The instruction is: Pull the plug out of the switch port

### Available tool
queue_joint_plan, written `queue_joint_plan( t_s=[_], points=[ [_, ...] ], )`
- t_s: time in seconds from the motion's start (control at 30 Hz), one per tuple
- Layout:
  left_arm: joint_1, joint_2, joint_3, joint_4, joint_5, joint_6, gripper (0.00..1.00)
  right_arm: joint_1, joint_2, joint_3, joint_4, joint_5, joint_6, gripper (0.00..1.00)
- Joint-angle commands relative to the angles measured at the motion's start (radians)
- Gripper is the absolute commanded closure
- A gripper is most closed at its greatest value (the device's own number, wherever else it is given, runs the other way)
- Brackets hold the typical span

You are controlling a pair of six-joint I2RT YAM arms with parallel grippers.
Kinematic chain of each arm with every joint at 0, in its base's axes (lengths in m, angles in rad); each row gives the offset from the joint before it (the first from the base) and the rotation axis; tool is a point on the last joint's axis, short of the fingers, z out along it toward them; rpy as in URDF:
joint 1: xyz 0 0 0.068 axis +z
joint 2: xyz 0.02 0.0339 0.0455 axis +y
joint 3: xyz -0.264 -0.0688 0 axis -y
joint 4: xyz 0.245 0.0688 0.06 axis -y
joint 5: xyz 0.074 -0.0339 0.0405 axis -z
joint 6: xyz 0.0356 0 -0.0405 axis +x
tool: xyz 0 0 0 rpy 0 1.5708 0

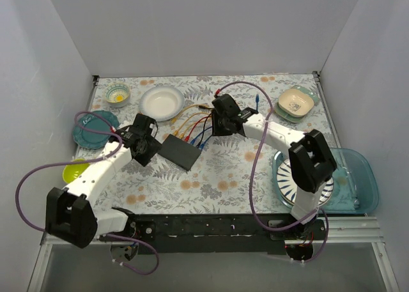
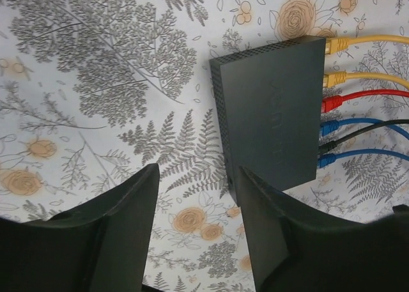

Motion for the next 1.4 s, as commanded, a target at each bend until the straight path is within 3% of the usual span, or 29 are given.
queue_joint_plan(
  t_s=[0.0,0.13,0.33,0.47,0.63,0.97,1.1,1.23,1.37],
  points=[
    [0.012,0.088,0.038,0.051,0.055,0.009,0.52,-0.033,0.092,0.104,0.04,-0.09,-0.008,0.63],
    [0.077,0.125,-0.001,0.094,0.032,0.02,0.53,-0.041,0.108,0.093,0.011,-0.155,0.004,0.7],
    [0.202,0.227,0.053,0.159,0.035,0.083,0.47,-0.03,-0.045,-0.071,0.041,-0.175,0.007,0.7],
    [0.229,0.324,0.076,0.234,0.086,0.115,0.43,-0.03,-0.073,-0.167,0.061,-0.175,0.001,0.7],
    [0.227,0.392,0.033,0.257,0.196,0.117,0.43,-0.039,-0.013,-0.082,0.029,-0.109,-0.049,0.7],
    [0.229,0.17,-0.148,0.199,0.247,0.109,0.44,-0.061,0.23,0.283,-0.005,-0.11,-0.06,0.7],
    [0.229,0.146,-0.215,0.249,0.334,0.138,0.47,-0.061,0.324,0.308,-0.031,-0.121,-0.055,0.7],
    [0.226,0.189,-0.238,0.32,0.516,0.205,0.53,-0.062,0.338,0.251,-0.032,-0.118,-0.057,0.7],
    [0.218,0.235,-0.268,0.367,0.592,0.224,0.6,-0.059,0.338,0.201,-0.061,-0.118,-0.065,0.7]
  ],
)
